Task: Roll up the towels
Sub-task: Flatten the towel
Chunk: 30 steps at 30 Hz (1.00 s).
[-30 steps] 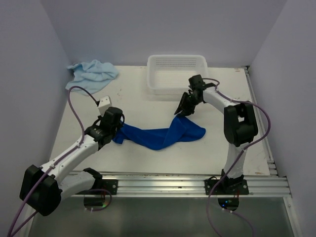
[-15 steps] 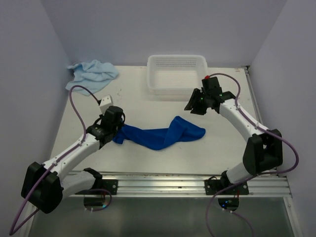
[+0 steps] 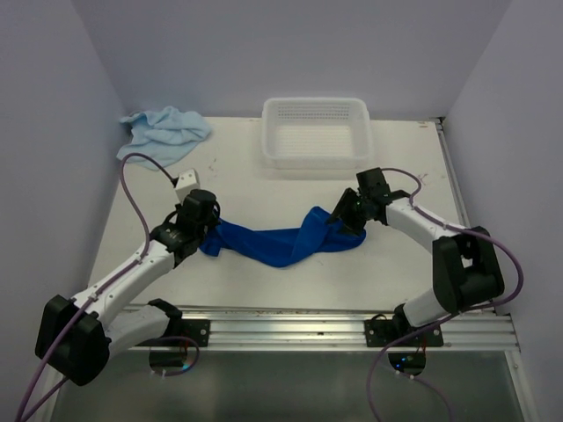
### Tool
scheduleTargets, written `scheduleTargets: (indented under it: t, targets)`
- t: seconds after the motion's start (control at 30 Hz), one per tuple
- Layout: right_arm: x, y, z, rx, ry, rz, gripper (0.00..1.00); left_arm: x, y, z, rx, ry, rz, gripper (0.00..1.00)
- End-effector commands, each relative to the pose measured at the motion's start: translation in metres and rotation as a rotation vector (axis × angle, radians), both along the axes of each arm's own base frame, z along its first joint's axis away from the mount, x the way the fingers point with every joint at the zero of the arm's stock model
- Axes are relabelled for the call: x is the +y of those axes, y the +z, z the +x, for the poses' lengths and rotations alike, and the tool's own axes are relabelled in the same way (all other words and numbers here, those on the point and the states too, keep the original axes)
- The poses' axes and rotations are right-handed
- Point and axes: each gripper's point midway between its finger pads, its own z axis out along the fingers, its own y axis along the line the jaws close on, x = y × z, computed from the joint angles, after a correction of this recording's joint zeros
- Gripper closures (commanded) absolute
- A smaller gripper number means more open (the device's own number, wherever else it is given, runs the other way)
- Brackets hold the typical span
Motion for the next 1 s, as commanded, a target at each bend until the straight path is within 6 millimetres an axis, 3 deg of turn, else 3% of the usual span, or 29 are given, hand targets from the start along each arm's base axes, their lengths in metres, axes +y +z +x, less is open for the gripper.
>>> scheduleTargets:
  t: [0.0,0.2,0.33,0.77,0.97]
  targets:
    - [0.015,0.002,0.019,-0.031,-0.032,0.086,0.48,0.002,0.009,0.001,-0.033,0.002,-0.01,1.0]
    - [0.021,-0.008,0.029,-0.017,-0.052,0.107,0.48,0.002,0.009,-0.001,-0.03,-0.001,-0.012,1.0]
    - [0.019,-0.011,0.031,-0.014,-0.06,0.092,0.54,0.002,0.01,-0.001,-0.031,-0.003,-0.013,1.0]
    - [0.005,-0.005,0.041,-0.049,-0.056,-0.011,0.65,0.003,0.014,-0.002,-0.037,-0.002,-0.012,1.0]
    - [0.003,0.0,0.044,-0.066,-0.043,-0.027,0.84,0.003,0.016,-0.002,-0.039,-0.001,-0.011,1.0]
